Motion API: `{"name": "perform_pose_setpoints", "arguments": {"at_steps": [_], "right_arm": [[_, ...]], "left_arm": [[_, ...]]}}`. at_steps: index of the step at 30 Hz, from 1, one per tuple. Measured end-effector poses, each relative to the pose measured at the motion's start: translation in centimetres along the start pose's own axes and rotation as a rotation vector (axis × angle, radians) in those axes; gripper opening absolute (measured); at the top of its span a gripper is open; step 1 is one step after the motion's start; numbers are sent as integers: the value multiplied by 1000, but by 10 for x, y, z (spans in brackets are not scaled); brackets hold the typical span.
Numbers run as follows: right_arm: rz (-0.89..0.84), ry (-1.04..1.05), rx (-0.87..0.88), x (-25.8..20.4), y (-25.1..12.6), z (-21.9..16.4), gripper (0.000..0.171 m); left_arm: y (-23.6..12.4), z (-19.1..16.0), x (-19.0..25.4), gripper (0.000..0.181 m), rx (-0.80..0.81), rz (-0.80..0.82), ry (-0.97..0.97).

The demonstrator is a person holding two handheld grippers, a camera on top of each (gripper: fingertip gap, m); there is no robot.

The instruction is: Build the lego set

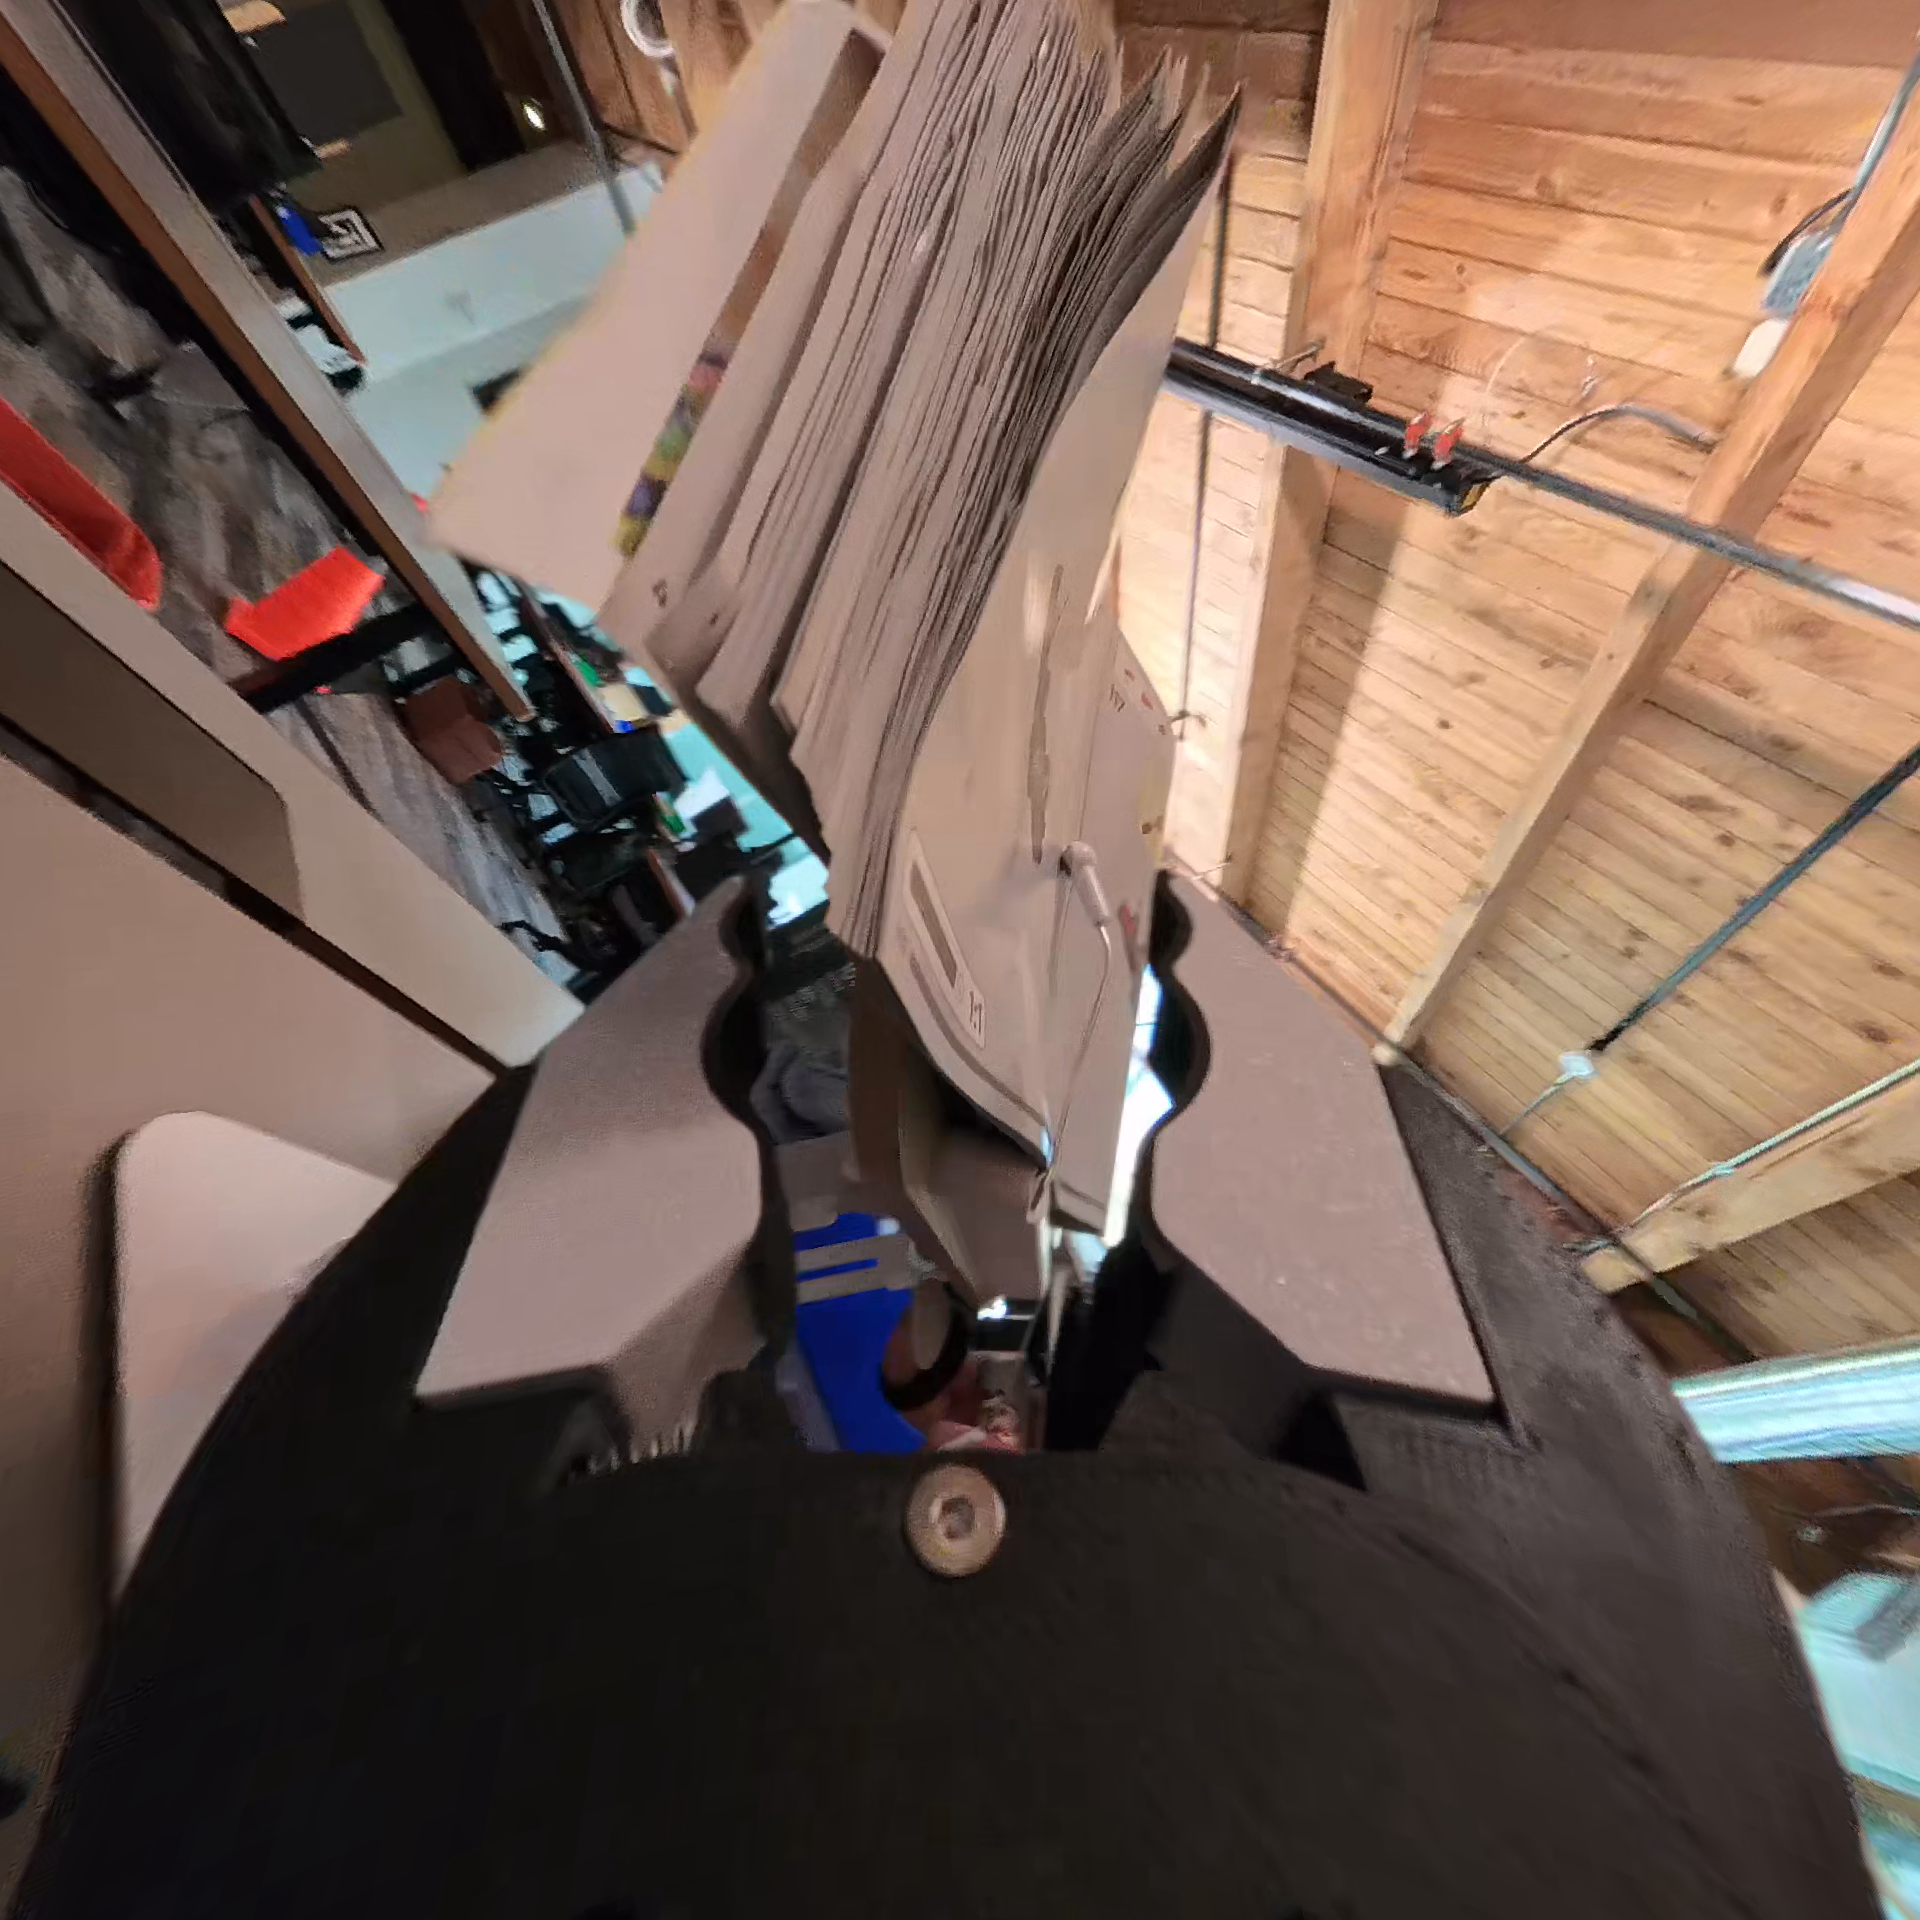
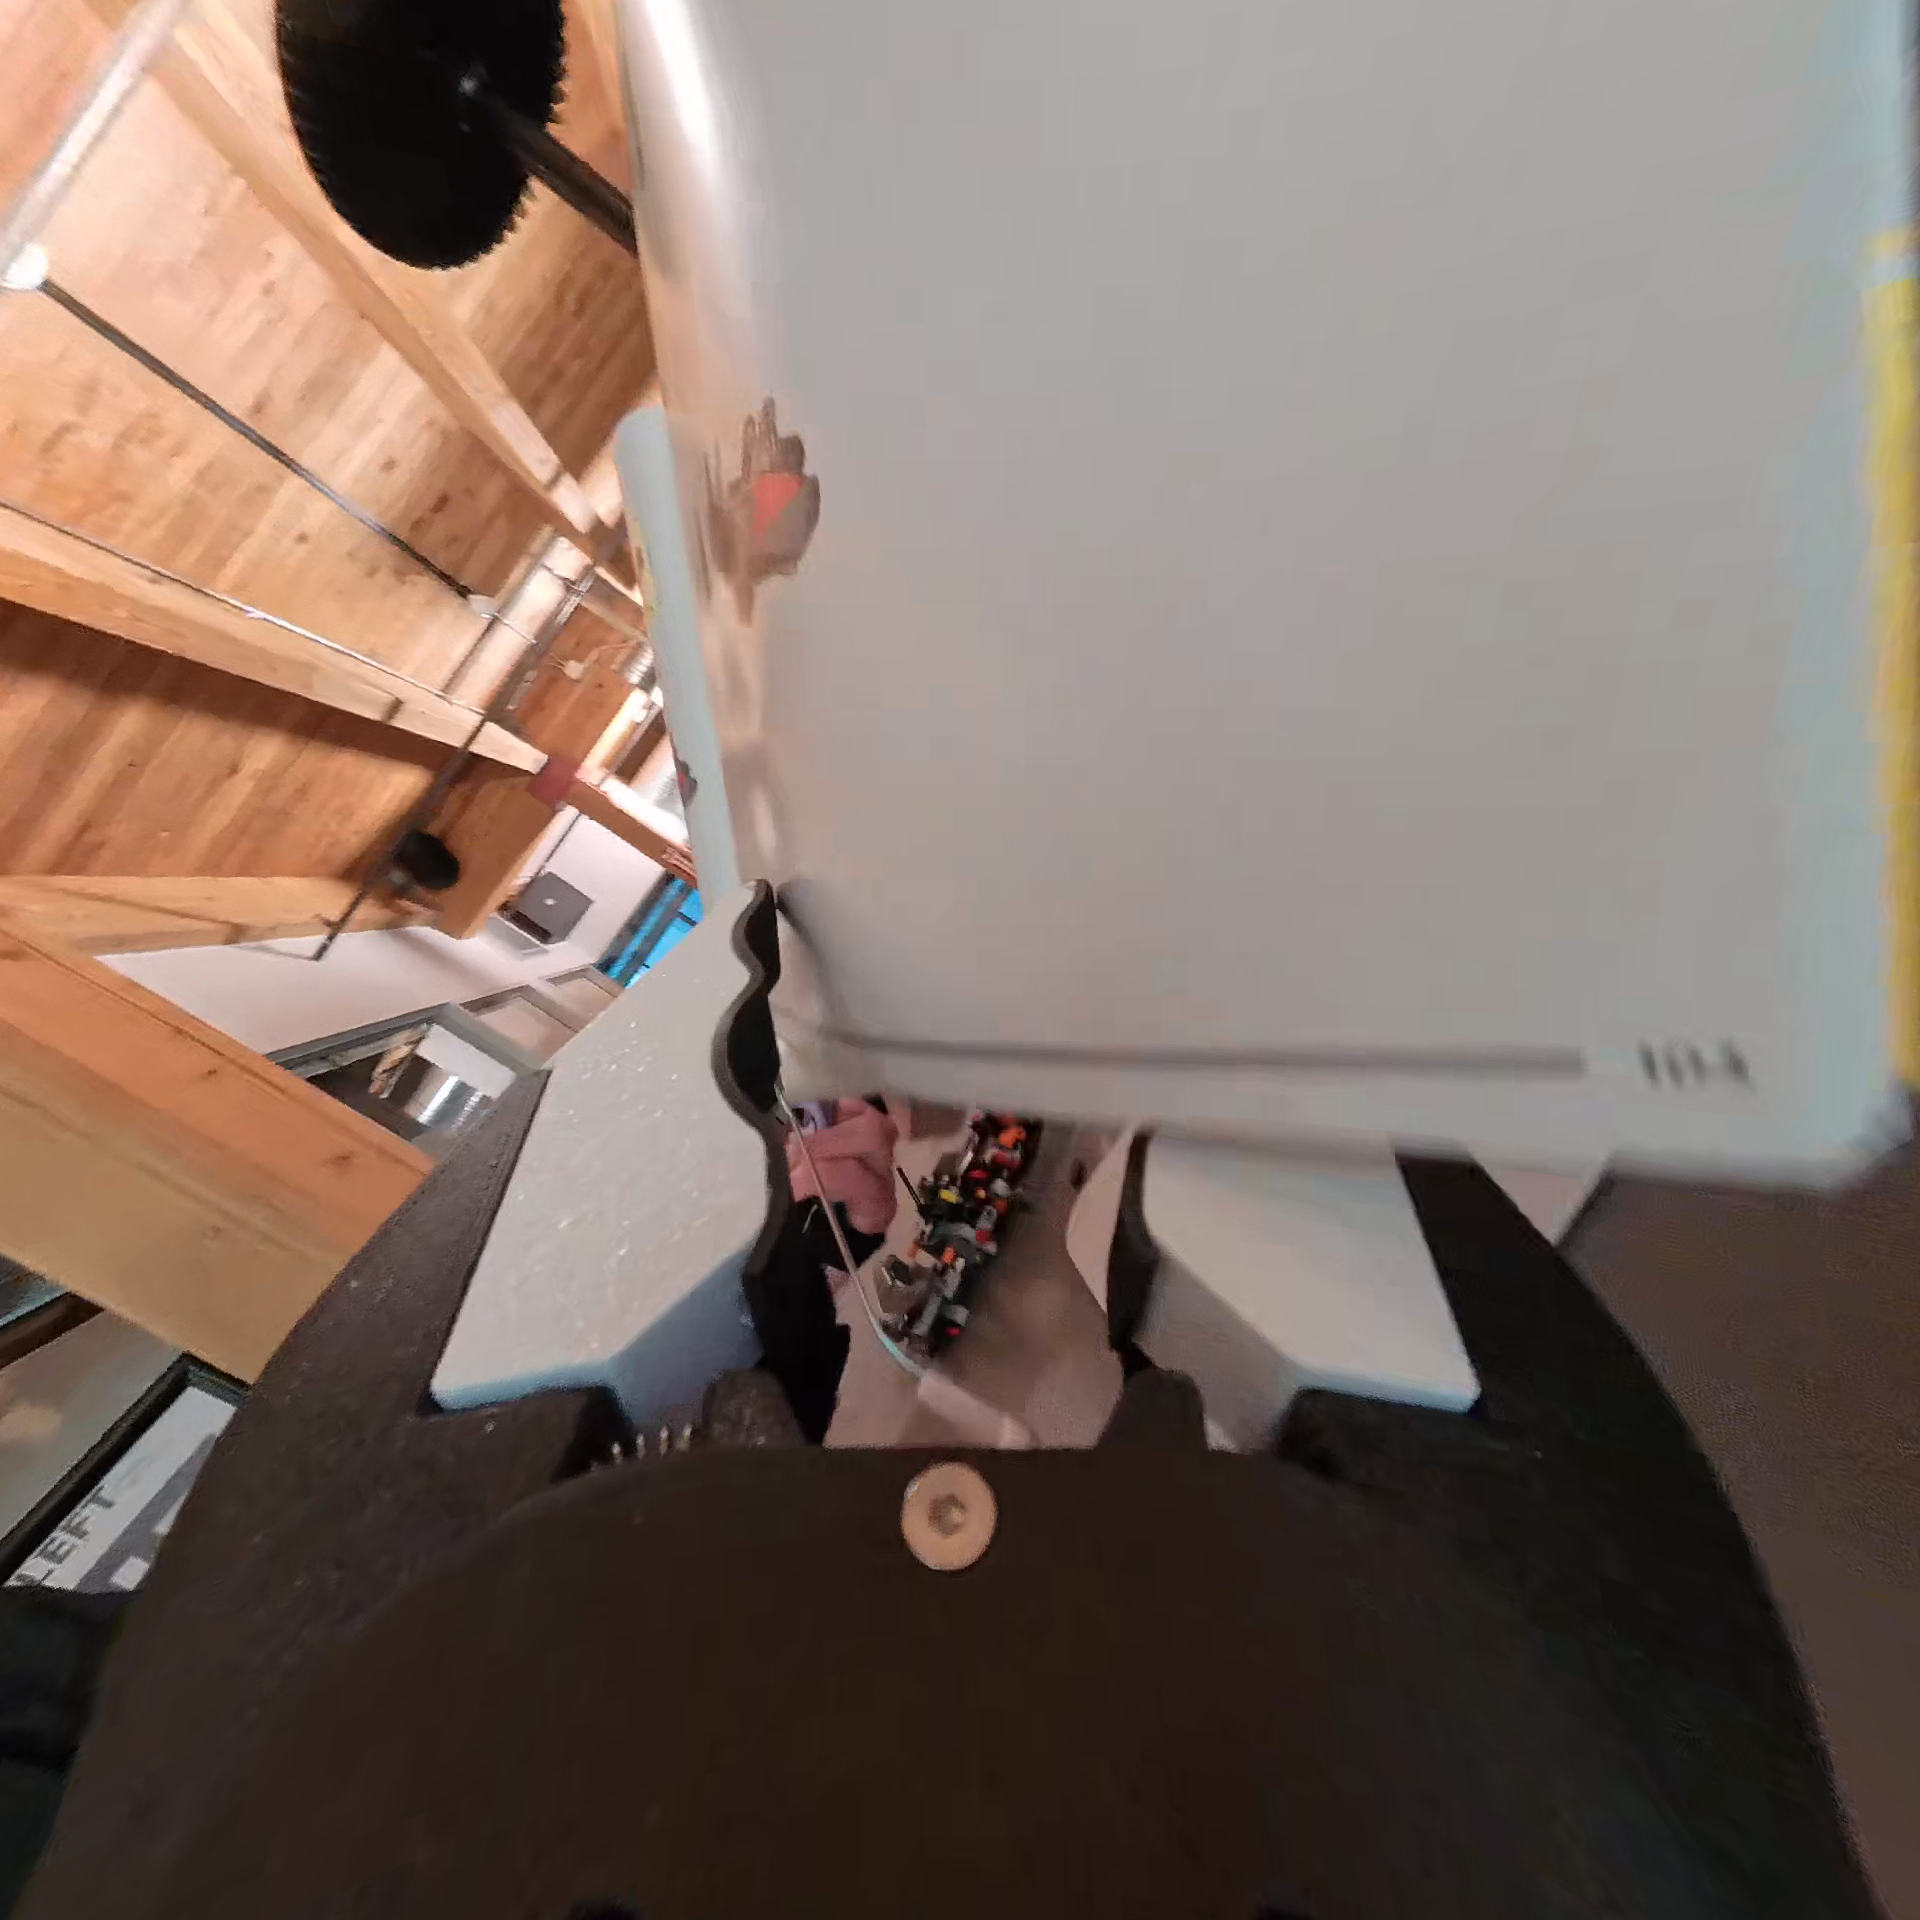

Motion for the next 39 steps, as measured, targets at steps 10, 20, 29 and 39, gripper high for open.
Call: {"name": "perform_pose_setpoints", "arguments": {"at_steps": [10, 20, 29, 39], "right_arm": [[-335, -240, -133, -35, -76, -47, 88], [-168, -569, -742, -101, 46, -231, 84], [-216, -676, -907, -30, 160, -299, 131], [-291, -692, -998, 14, 197, -316, 136]], "left_arm": [[-105, 39, 60, 92, -29, 196, 554], [-185, 44, -19, 83, -457, 604, 761], [-207, 35, -81, 95, -576, 676, 672], [-185, 27, -99, 89, -636, 657, 677]]}}
Point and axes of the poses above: each gripper's, where its closed fingertips meet, y out along the fingers, z out of its top, x = y × z across the jaws, the point moved 2 cm from there along -y, back along the fingers, and after that the axes turned 4 degrees about z, right-handed, at the moved point
